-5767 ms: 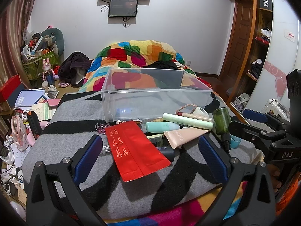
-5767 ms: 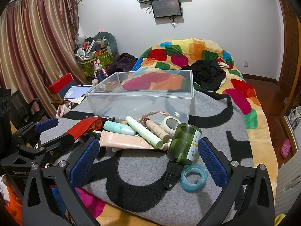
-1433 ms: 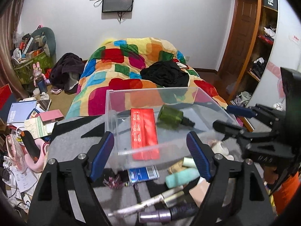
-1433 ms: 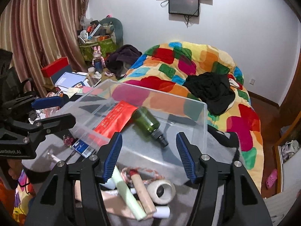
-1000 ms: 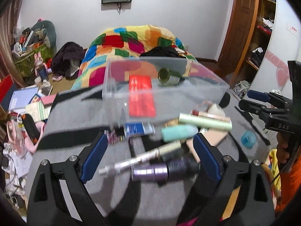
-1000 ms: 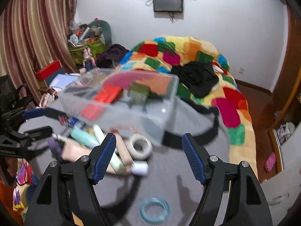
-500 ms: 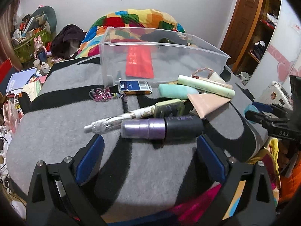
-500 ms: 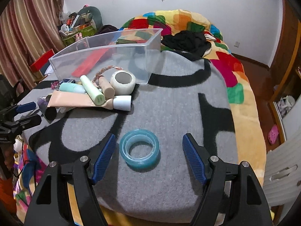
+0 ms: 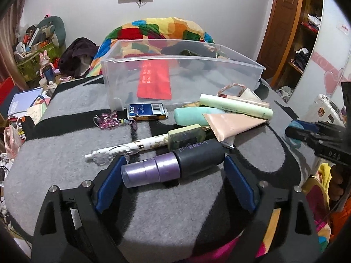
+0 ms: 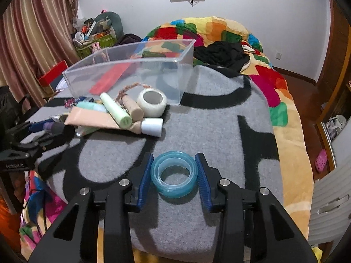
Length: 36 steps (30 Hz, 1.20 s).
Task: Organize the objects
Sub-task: 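Grasp the purple-black cylinder with the left tool while the right tool grasps the blue tape roll, then lower both held items into the clear box and open both tools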
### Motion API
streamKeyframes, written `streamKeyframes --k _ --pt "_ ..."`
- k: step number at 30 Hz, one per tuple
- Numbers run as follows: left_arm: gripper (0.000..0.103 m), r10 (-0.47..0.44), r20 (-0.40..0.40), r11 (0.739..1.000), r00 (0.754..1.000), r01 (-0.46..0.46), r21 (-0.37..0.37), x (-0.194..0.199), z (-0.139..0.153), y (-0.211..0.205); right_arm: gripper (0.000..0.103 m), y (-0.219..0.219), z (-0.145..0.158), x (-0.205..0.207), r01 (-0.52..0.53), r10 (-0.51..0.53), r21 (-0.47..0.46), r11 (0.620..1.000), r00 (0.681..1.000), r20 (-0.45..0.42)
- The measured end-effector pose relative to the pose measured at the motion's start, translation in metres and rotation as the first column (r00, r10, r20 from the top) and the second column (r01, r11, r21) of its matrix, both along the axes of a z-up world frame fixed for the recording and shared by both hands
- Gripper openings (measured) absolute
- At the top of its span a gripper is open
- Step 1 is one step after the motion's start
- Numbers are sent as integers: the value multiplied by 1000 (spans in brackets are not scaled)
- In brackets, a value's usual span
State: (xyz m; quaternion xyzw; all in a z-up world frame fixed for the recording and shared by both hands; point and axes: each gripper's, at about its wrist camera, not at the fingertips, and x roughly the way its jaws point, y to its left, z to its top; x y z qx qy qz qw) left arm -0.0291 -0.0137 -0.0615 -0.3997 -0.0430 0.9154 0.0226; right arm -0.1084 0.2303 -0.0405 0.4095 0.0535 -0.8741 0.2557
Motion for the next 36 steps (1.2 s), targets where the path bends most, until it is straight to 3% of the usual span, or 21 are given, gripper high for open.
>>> streamKeyframes --k 1,2,4,7,9,11,14,17,22,28,36 --pt "89 3 -2 1000 1000 -3 5 1 1 -1 36 0 3 0 -1 1 -9 1000 1000 -4" --pt "78 5 -7 1000 1000 -5 13 3 3 -3 36 0 6 -1 -1 1 -15 1000 1000 -8" --pt "72 2 -4 999 1000 -2 32 3 6 -6 36 -1 13 -1 -3 2 -25 1000 1000 -22" --pt "72 7 -20 998 1000 -6 55 5 11 -12 36 -3 22 -2 -13 12 -41 999 999 -41" --pt "73 -4 -9 998 1000 5 66 5 10 -11 36 -7 27 -2 -22 19 -46 999 998 -57" --pt "87 -18 8 998 1000 17 65 5 7 -6 36 -10 29 -2 -29 26 -49 998 998 -61" --pt "96 -19 22 998 1000 18 54 2 1 5 36 -13 29 -3 -36 33 -55 998 998 -58" --pt "96 2 26 1000 1000 -2 15 -4 -1 12 36 -15 29 -4 -36 33 -60 998 998 -57" --pt "96 60 29 998 998 -60 19 -16 -6 11 36 -16 30 -7 -34 30 -70 997 998 -60" --pt "92 57 3 998 998 -57 2 -9 -5 12 36 -18 33 -10 -33 28 -82 996 998 -61" --pt "92 86 -75 996 993 -85 14 12 27 -11 36 -23 49 -20 -37 25 -120 992 995 -96"
